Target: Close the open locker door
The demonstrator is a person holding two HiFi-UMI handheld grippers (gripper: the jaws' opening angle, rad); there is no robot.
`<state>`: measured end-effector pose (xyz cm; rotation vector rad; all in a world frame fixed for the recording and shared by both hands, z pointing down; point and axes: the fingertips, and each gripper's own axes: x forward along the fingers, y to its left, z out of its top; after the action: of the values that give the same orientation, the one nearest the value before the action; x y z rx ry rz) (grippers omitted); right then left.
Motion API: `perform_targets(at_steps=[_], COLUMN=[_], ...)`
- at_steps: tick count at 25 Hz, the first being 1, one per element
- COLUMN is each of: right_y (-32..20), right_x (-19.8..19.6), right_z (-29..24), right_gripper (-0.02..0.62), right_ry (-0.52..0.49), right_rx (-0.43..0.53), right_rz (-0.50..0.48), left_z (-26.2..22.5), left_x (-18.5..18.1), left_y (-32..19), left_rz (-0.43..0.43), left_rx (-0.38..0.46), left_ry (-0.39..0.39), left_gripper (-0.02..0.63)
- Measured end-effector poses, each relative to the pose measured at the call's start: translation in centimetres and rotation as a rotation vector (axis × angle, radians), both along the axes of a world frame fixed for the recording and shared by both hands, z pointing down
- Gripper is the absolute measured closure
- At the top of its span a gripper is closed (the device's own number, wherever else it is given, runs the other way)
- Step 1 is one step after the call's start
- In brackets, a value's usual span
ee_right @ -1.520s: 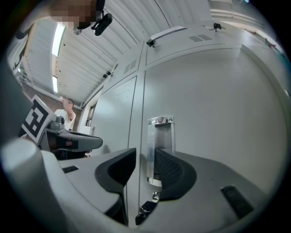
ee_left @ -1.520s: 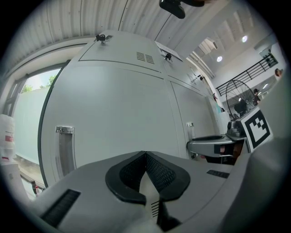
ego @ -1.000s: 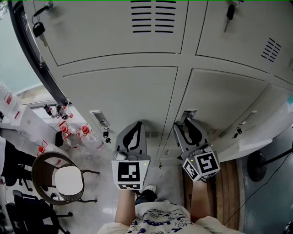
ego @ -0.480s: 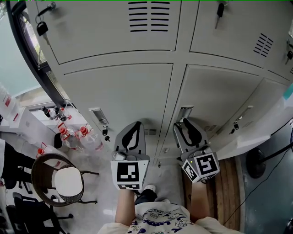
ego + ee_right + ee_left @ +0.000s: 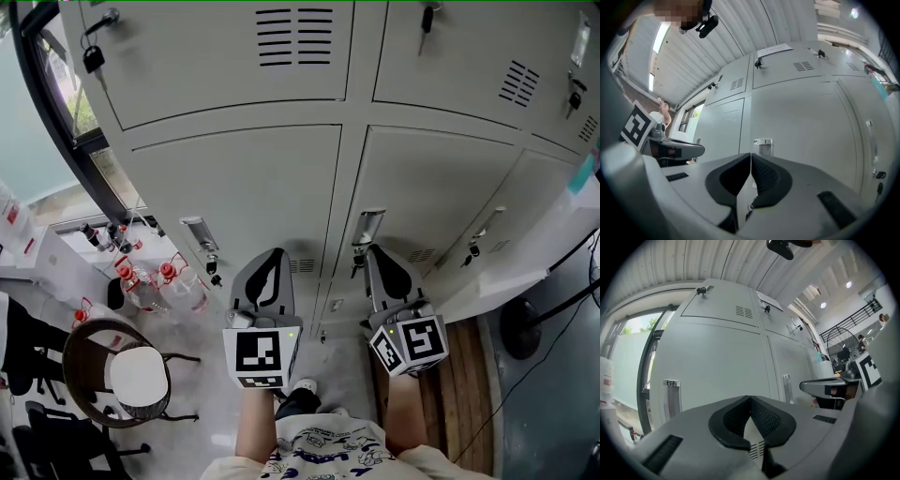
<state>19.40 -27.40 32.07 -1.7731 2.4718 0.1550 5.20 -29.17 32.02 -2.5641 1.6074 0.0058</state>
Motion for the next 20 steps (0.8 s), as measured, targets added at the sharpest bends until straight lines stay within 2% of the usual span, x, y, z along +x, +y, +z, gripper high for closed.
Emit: perform_targets(at_steps=[10, 20], right_y=[1.5, 1.9], right_x=[1.1, 1.3], right_z=[-0.2, 0.0], right_gripper=[0.601, 0.603], right_ry=[0.002, 0.006], right_rx=[0.015, -0.001], right_rz=[0.087, 0.094], left_z=[-0.3, -0.4], left_x=[0.2, 0.4], left_y=[1.0, 1.4], left_rz=[0.013, 0.025], left_rx=[0.006, 0.007], left_ry=[0.007, 0.002], left_gripper=[0.603, 0.603])
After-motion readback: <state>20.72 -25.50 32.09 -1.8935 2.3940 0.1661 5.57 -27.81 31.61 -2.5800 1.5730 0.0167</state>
